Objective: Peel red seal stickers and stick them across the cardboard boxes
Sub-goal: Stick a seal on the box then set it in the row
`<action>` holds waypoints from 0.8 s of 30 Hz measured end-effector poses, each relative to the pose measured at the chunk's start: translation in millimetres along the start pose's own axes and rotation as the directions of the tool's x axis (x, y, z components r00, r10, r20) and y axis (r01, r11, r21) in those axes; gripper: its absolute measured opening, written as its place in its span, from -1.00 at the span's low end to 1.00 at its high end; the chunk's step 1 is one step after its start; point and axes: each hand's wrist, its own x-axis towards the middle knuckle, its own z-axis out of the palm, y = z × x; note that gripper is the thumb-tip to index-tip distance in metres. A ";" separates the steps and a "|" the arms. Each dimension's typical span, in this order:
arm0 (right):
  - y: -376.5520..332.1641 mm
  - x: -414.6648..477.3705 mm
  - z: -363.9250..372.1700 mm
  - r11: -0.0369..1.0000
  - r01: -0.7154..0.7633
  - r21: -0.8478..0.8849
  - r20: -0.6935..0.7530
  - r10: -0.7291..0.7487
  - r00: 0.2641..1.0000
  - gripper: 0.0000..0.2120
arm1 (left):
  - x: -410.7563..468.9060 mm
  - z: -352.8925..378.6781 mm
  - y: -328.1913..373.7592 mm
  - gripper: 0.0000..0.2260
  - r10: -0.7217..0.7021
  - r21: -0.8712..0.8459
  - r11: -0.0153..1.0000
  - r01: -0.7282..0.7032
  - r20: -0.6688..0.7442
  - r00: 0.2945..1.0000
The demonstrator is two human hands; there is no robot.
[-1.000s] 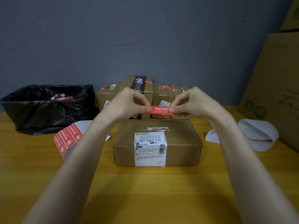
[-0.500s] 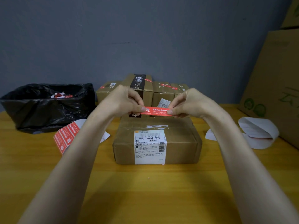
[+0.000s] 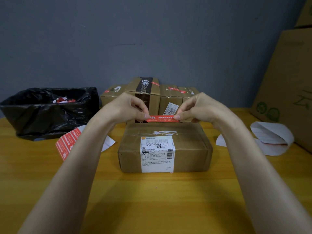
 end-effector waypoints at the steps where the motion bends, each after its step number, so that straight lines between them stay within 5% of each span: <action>1: 0.1 0.2 -0.1 1.000 0.000 0.000 0.007 0.000 1.000 -0.91 | -0.2 -0.6 -0.1 -0.90 0.000 0.002 1.000 0.000 0.003 1.000; 12: 9.7 2.7 -1.8 0.993 -0.115 0.038 0.138 0.109 0.985 -0.94 | 6.3 9.7 -5.0 -0.90 -0.097 0.060 0.994 0.092 0.090 0.991; 17: 9.4 4.2 1.5 0.985 -0.173 -0.007 0.171 0.172 0.970 -0.59 | 7.7 10.7 -6.7 -0.92 -0.126 0.086 0.989 0.116 0.114 0.986; 24: 11.9 7.8 8.4 0.986 -0.155 -0.054 0.153 0.162 0.975 -0.68 | 9.7 13.0 -8.4 -0.94 -0.149 0.082 0.987 0.140 0.109 0.983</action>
